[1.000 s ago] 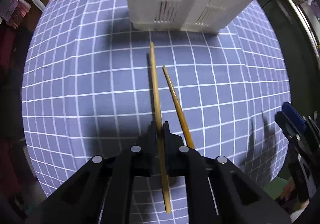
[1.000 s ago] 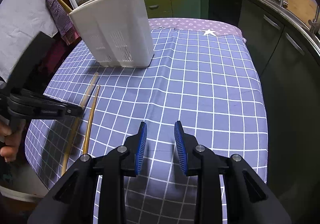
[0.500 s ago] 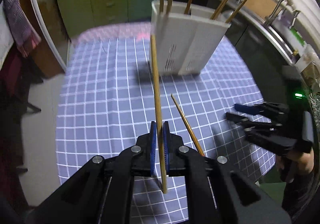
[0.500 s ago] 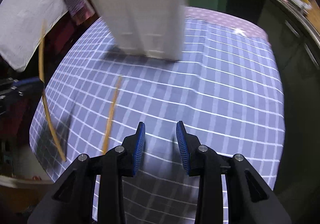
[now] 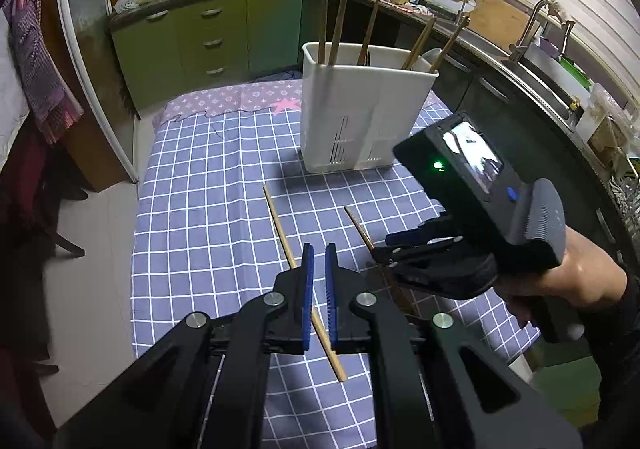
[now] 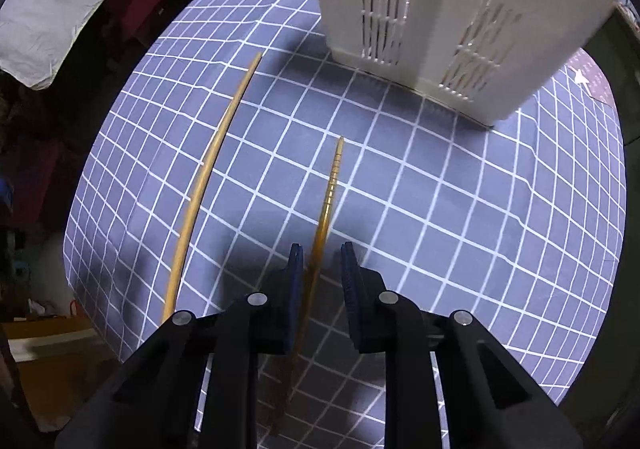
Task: Organize utensils
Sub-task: 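Grasp a wooden chopstick with the left gripper while the right grasps the last one, then lift both chopsticks upright and carry them above the white holder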
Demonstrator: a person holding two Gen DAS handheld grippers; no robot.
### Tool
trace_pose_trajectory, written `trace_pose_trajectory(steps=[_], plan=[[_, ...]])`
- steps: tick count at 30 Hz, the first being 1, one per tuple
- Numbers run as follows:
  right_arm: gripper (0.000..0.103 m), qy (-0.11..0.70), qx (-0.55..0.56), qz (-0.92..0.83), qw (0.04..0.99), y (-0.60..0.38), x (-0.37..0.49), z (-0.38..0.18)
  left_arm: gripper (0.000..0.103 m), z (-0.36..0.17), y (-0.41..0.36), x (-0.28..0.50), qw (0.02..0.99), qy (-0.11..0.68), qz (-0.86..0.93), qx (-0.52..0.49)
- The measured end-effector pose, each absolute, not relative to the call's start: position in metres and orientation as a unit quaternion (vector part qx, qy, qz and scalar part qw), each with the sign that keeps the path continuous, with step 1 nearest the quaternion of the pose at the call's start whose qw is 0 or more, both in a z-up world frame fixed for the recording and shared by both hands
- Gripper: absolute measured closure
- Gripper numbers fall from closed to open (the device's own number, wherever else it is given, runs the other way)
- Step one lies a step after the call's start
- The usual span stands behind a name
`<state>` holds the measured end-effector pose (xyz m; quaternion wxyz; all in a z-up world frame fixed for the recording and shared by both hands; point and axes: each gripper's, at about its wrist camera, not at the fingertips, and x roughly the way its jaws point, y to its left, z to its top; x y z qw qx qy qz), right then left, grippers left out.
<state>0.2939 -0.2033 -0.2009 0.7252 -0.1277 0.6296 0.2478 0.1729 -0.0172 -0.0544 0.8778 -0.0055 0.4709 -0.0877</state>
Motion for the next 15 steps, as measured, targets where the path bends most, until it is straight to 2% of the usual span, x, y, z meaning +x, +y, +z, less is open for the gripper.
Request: trace_pose_trajectory(steps=[8,15], plan=[[0.095,0.627,-0.159,0.227,0.728,-0.186,0.293,-0.215,0.097,-0.072,-0.013,0.179,0.867,0.492,-0.081,-0.011],[0.096,0.605,-0.118,0.239,0.750,-0.211,0.291,-0.197,0.097,-0.099,-0.013,0.204,0.836,0.543,-0.070,-0.027]])
